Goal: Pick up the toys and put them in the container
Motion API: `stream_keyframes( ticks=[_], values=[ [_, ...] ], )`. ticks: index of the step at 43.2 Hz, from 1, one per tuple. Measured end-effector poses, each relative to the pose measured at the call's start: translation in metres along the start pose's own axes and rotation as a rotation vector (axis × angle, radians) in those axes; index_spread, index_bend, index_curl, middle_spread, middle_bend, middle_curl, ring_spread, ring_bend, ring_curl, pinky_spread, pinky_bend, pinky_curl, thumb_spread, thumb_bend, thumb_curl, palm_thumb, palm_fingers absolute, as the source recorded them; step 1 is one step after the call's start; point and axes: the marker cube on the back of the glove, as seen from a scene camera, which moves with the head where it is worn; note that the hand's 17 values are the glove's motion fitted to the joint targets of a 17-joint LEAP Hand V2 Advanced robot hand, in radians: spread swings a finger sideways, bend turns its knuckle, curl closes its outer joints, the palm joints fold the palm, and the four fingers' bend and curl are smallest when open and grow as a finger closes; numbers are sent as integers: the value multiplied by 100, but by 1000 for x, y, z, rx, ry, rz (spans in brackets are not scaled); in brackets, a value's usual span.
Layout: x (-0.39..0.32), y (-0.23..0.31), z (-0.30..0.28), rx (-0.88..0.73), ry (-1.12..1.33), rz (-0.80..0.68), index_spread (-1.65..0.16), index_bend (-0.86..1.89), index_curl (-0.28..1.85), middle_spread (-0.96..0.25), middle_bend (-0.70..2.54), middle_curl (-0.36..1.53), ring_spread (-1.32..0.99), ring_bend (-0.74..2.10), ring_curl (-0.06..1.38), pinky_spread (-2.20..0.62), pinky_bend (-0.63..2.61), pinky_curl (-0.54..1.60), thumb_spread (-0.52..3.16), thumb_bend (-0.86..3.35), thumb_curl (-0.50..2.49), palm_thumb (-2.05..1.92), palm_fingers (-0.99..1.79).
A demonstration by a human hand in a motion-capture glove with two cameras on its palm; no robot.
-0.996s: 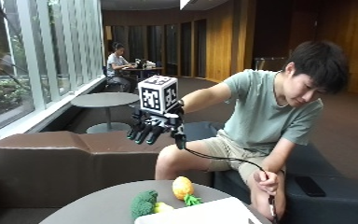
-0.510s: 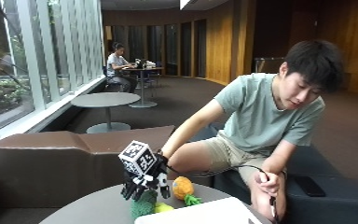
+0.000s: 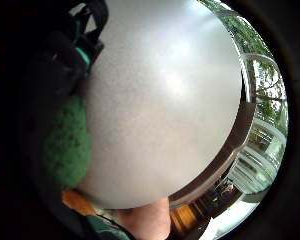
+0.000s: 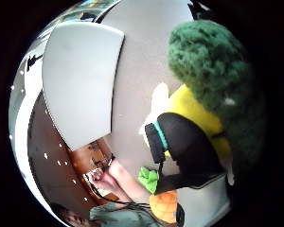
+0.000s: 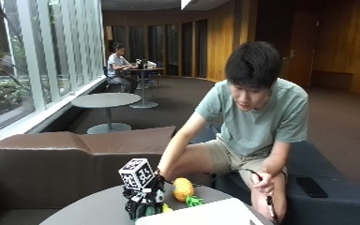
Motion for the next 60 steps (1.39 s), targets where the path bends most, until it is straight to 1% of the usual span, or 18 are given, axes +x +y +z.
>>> stream_keyframes(
  ticks=[1, 2, 4, 5, 8, 9, 12, 14, 15, 21, 25, 34, 37, 41, 45, 51, 55, 60],
  values=[
    [4, -1, 1, 12, 38, -42, -29, 32, 28, -11, 16, 21, -8, 62, 50, -8, 105, 35, 129, -1, 36, 9, 23],
    [7, -2, 2, 25, 62, -63, -29, 33, 29, -12, 20, 22, -11, 69, 52, -12, 105, 36, 132, -1, 35, 9, 34],
    [10, -4, 5, 49, 100, -82, -28, 33, 30, -14, 20, 23, -15, 72, 52, -15, 103, 35, 134, 0, 35, 10, 37],
    [10, -5, 6, 63, 120, -93, -29, 32, 30, -16, 23, 25, -18, 79, 55, -17, 105, 36, 139, 3, 35, 13, 48],
    [5, -12, 4, 102, 172, -132, -28, 27, 30, -20, 27, 27, -23, 88, 58, -22, 107, 36, 147, 6, 35, 18, 61],
    [2, -14, 3, 114, 186, -143, -28, 24, 30, -21, 31, 28, -25, 96, 61, -24, 111, 38, 150, 8, 35, 20, 69],
    [-3, -19, -1, 148, 214, -165, -28, 18, 30, -25, 39, 32, -30, 107, 65, -28, 116, 41, 157, 12, 36, 25, 80],
    [-3, -20, -3, 168, 228, -175, -28, 18, 30, -27, 38, 32, -33, 116, 68, -30, 122, 43, 160, 15, 37, 30, 85],
    [-2, -20, -3, 176, 234, -178, -28, 14, 29, -29, 49, 36, -34, 120, 70, -31, 124, 45, 160, 16, 38, 31, 96],
    [8, -17, -12, 192, 204, -143, -29, 17, 30, -35, 71, 46, -37, 131, 76, -36, 128, 50, 161, 21, 39, 36, 107],
    [14, -7, -26, 206, 187, -141, -29, 21, 33, -36, 83, 54, -37, 135, 79, -37, 129, 53, 161, 23, 39, 37, 109],
    [-1, 34, -113, 340, 152, -176, -31, 34, 42, -35, 100, 66, -38, 141, 81, -40, 129, 57, 157, 26, 43, 45, 108],
    [-27, 48, -158, 400, 179, -211, -31, 38, 45, -34, 103, 69, -38, 143, 81, -40, 129, 59, 155, 26, 45, 47, 107],
    [-83, 66, -220, 480, 269, -299, -32, 42, 50, -34, 105, 73, -38, 145, 82, -41, 130, 61, 152, 26, 47, 49, 105],
    [-120, 85, -255, 520, 323, -378, -33, 45, 55, -33, 106, 76, -37, 147, 82, -41, 130, 62, 149, 25, 49, 50, 103],
    [-215, 80, -273, 518, 324, -383, -34, 48, 62, -32, 109, 81, -37, 151, 82, -42, 132, 65, 144, 23, 53, 51, 99],
    [-268, 77, -262, 507, 338, -386, -34, 49, 67, -31, 110, 83, -36, 154, 82, -42, 133, 67, 141, 21, 55, 52, 97],
    [-321, 68, -242, 489, 337, -429, -35, 50, 73, -31, 111, 87, -36, 156, 81, -42, 135, 69, 139, 20, 57, 52, 94]
  ],
)
